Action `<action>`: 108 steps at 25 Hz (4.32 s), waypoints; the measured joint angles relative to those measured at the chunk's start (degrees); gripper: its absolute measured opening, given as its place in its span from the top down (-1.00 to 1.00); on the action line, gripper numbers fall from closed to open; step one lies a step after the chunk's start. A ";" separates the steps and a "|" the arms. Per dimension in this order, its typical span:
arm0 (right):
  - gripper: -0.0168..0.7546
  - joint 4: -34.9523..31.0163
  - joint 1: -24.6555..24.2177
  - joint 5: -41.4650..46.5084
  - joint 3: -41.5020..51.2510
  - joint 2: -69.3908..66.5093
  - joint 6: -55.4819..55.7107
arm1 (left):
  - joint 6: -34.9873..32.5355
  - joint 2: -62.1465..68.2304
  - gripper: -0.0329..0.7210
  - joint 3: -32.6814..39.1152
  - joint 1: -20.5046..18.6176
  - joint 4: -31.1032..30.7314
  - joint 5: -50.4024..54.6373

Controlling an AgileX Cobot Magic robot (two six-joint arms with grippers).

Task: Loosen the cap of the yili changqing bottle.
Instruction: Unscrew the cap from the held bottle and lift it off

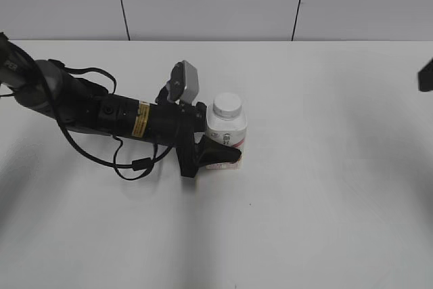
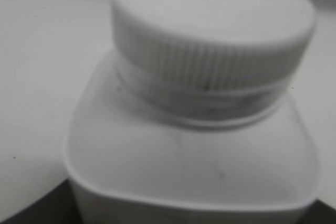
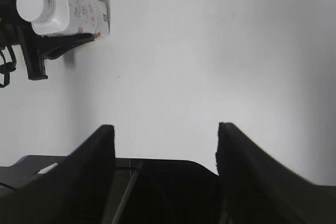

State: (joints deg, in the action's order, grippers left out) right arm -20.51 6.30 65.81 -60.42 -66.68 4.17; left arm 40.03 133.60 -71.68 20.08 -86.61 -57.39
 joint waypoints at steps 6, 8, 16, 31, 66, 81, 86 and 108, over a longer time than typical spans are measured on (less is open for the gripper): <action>-0.29 2.28 11.16 1.40 -10.58 -14.81 8.85 | 0.00 0.00 -0.22 0.00 0.00 0.00 -0.04; -0.29 2.28 13.70 2.69 -14.44 -19.71 11.02 | 0.00 0.00 -0.22 0.00 0.00 0.00 -0.04; -0.29 2.59 21.25 3.49 -29.15 -36.70 14.52 | 0.00 0.00 -0.22 0.00 0.00 -0.05 -0.04; -0.29 3.27 24.25 3.67 -40.55 -50.98 15.89 | 0.00 0.00 -0.22 0.00 0.07 -0.05 0.19; -0.29 2.69 24.25 -0.11 -41.03 -52.58 16.18 | 0.00 0.00 -0.22 0.00 0.07 -0.05 0.25; -0.29 2.64 24.25 -0.22 -41.08 -54.96 16.18 | 0.00 0.00 -0.22 0.00 0.07 -0.05 0.30; -0.18 2.32 24.25 -0.06 -41.14 -55.16 16.23 | 0.00 0.00 -0.22 0.00 0.07 -0.05 0.30; -0.08 2.17 24.30 1.51 -41.62 -55.36 -0.40 | -0.22 0.00 -0.22 0.00 0.09 -0.05 0.30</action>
State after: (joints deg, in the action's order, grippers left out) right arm -18.34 30.60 67.32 -102.05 -122.04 3.76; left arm 39.81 133.60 -71.68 20.16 -86.67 -57.09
